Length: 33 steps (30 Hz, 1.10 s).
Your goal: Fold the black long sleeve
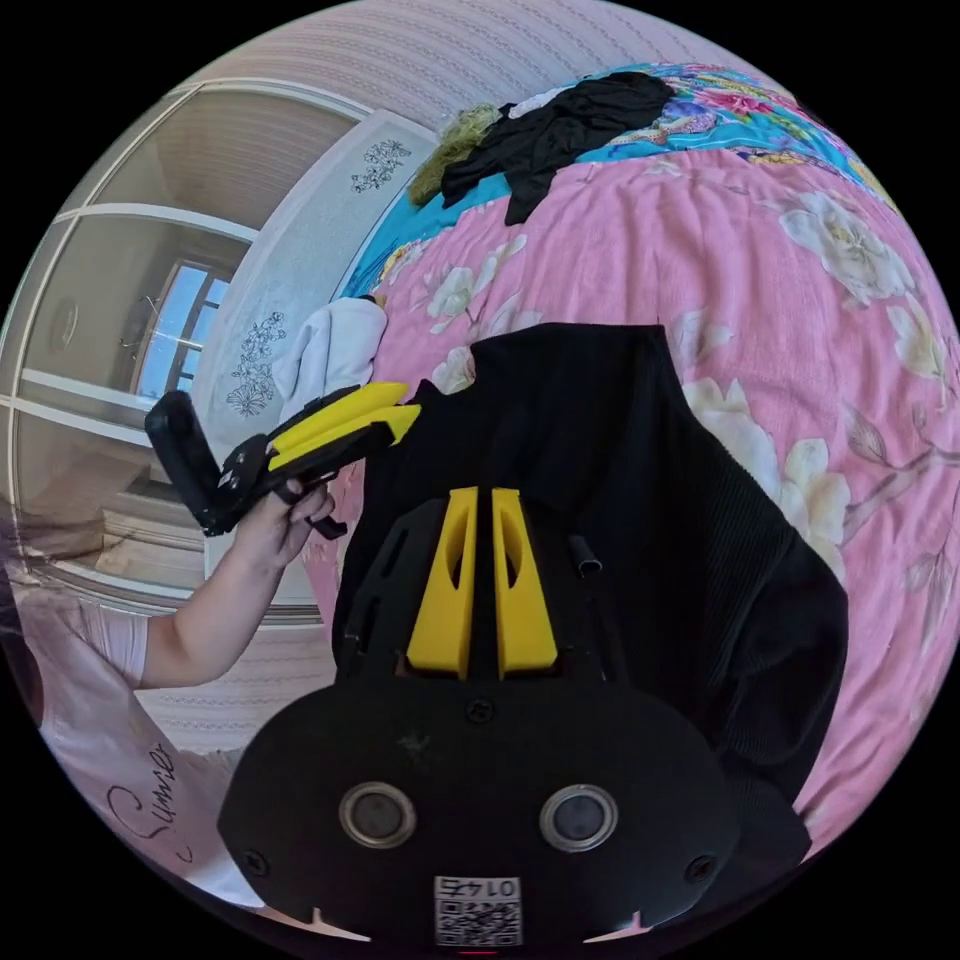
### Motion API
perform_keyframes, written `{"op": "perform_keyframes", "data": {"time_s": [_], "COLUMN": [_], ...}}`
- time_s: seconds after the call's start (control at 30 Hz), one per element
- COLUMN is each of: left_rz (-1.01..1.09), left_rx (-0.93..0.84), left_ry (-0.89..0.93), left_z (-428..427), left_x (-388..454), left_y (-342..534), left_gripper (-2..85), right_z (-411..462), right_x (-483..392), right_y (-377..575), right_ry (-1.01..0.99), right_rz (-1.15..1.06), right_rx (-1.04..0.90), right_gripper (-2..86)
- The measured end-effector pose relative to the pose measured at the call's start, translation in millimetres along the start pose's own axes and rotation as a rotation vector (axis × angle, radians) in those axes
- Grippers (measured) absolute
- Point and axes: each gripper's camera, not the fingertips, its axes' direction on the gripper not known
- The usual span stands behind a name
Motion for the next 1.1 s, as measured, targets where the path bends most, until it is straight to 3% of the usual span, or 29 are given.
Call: {"op": "perform_keyframes", "data": {"time_s": [0.2, 0.4, 0.5, 0.67, 0.83, 1.1], "left_rz": [0.084, -0.093, -0.201, -0.424, -0.595, -0.764], "left_rx": [-0.175, -0.049, 0.099, 0.217, 0.23, 0.15], "left_ry": [0.064, 0.206, 0.212, 0.109, -0.166, -0.233], "left_z": [3.6, -63.8, -152.2, -268.0, -356.0, -383.4], "left_x": [13.3, -14.0, -32.7, -54.7, -75.4, -141.1], "left_y": [13.2, 55.4, 110.7, 215.5, 306.9, 406.9], "left_gripper": [3.1, -0.4, -0.8, -0.8, -0.9, -0.9], "right_z": [14.3, 23.7, 19.1, 49.8, 147.3, 285.2], "right_x": [-15.0, -30.9, -62.6, -151.1, -279.6, -399.6], "right_y": [17.2, 25.0, 21.9, -8.2, -37.6, -55.2], "right_ry": [-0.004, -0.058, -0.129, -0.349, -0.549, -0.431], "right_rz": [0.018, 0.052, -0.009, -0.195, -0.384, -0.482], "right_rx": [-0.008, 0.033, 0.124, 0.162, -0.016, -0.274], "right_gripper": [1.6, 1.3, 1.3, 1.1, 1.1, 1.3]}}
